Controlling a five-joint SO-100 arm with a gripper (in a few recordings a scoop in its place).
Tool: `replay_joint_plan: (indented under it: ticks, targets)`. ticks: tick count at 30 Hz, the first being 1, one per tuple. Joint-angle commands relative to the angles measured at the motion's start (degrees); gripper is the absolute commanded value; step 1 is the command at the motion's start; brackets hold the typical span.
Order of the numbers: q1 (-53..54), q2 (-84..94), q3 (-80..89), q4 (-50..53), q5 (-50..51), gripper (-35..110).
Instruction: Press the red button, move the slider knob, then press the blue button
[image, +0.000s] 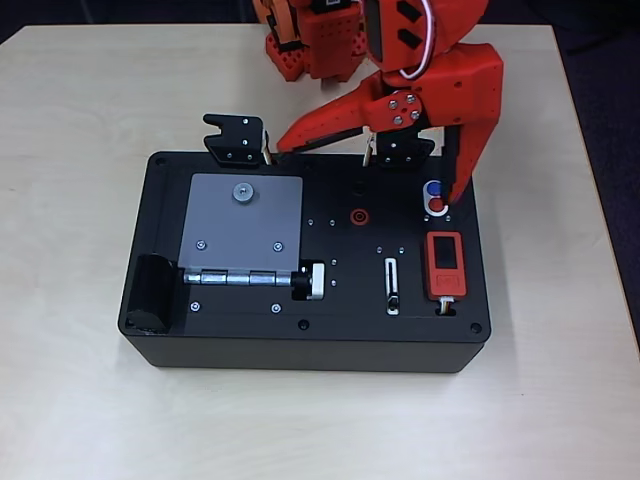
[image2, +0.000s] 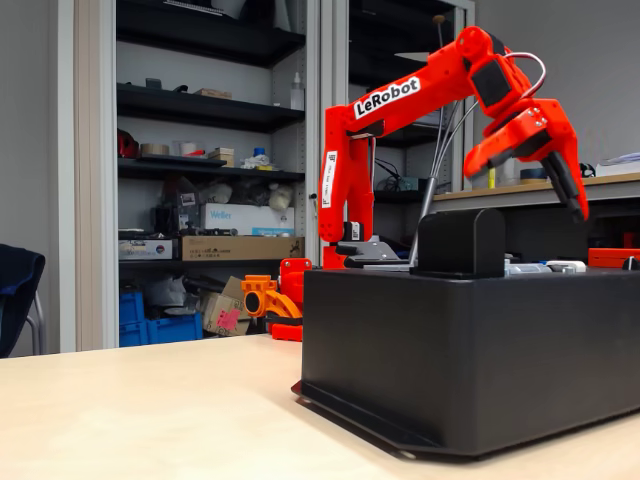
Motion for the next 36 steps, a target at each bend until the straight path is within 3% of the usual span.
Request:
replay_joint_plan:
  ticks: [1,36]
  targets:
    - [-2.1,3.9,1.7,0.5,5.1,102]
    - [-3.3,14.2,19.3,-4.0,6.4,103]
